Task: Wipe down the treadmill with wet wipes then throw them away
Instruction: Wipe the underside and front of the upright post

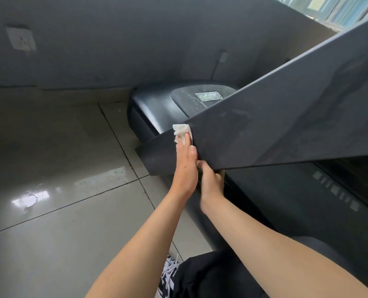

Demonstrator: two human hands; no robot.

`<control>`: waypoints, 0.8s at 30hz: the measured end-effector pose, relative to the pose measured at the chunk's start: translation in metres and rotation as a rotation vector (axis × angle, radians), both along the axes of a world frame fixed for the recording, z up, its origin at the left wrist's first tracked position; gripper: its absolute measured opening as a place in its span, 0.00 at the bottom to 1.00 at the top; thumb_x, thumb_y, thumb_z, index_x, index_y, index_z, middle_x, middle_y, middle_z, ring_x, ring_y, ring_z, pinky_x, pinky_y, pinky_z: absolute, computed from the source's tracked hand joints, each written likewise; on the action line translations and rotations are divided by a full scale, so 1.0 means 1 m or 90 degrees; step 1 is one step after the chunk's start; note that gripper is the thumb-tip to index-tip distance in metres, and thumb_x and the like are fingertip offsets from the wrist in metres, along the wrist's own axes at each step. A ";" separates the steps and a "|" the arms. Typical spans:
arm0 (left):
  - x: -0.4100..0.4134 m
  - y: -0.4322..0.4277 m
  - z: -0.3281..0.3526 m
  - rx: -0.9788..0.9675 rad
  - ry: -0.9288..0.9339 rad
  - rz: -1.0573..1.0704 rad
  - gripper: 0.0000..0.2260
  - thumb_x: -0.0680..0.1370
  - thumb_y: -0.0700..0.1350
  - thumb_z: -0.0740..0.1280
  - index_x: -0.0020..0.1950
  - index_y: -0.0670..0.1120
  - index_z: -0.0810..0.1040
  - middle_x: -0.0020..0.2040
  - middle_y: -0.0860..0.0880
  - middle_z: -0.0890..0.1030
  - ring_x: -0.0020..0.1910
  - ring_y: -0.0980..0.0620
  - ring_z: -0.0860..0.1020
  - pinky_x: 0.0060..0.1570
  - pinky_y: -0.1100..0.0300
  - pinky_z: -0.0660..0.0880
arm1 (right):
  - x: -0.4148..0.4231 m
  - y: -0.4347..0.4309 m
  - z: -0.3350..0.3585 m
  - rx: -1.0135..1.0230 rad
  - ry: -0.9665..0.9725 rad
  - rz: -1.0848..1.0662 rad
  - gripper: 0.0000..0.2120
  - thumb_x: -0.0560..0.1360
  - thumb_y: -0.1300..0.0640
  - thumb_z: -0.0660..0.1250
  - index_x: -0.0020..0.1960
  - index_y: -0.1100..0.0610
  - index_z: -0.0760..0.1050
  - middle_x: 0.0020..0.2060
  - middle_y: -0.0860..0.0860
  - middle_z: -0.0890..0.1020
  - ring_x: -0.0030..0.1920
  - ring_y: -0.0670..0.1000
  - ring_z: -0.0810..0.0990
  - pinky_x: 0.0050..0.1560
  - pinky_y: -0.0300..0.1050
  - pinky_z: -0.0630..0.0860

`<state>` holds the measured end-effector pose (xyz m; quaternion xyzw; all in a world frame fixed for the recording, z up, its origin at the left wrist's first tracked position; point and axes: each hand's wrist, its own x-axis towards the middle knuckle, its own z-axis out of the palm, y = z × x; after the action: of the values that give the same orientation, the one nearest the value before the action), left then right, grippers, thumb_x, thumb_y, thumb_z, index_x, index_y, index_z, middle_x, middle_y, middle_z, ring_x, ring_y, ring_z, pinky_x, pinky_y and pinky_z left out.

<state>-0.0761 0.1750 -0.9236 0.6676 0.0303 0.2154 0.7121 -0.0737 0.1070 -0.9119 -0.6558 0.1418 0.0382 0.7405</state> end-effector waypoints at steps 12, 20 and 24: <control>-0.004 -0.010 -0.051 -0.124 0.198 -0.038 0.26 0.86 0.61 0.45 0.80 0.62 0.36 0.79 0.63 0.33 0.77 0.63 0.32 0.79 0.49 0.38 | -0.008 -0.005 0.004 -0.083 -0.025 -0.014 0.17 0.69 0.59 0.74 0.56 0.51 0.78 0.47 0.44 0.85 0.49 0.45 0.83 0.48 0.39 0.77; -0.004 -0.009 -0.023 -0.042 0.012 0.006 0.25 0.85 0.55 0.47 0.83 0.56 0.49 0.81 0.62 0.51 0.79 0.65 0.44 0.79 0.51 0.49 | -0.007 -0.005 0.001 -0.075 -0.038 -0.009 0.17 0.71 0.59 0.73 0.58 0.50 0.78 0.49 0.44 0.86 0.50 0.45 0.84 0.54 0.44 0.80; 0.003 -0.005 -0.013 0.005 -0.075 -0.015 0.25 0.86 0.53 0.46 0.83 0.56 0.46 0.82 0.62 0.41 0.80 0.61 0.37 0.79 0.55 0.41 | -0.005 -0.007 0.002 -0.062 -0.031 -0.004 0.19 0.71 0.59 0.73 0.60 0.49 0.78 0.50 0.46 0.86 0.50 0.47 0.85 0.57 0.49 0.81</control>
<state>-0.0733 0.1697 -0.9365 0.6567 -0.0206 0.2461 0.7126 -0.0790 0.1005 -0.9096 -0.6913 0.1276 0.0132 0.7111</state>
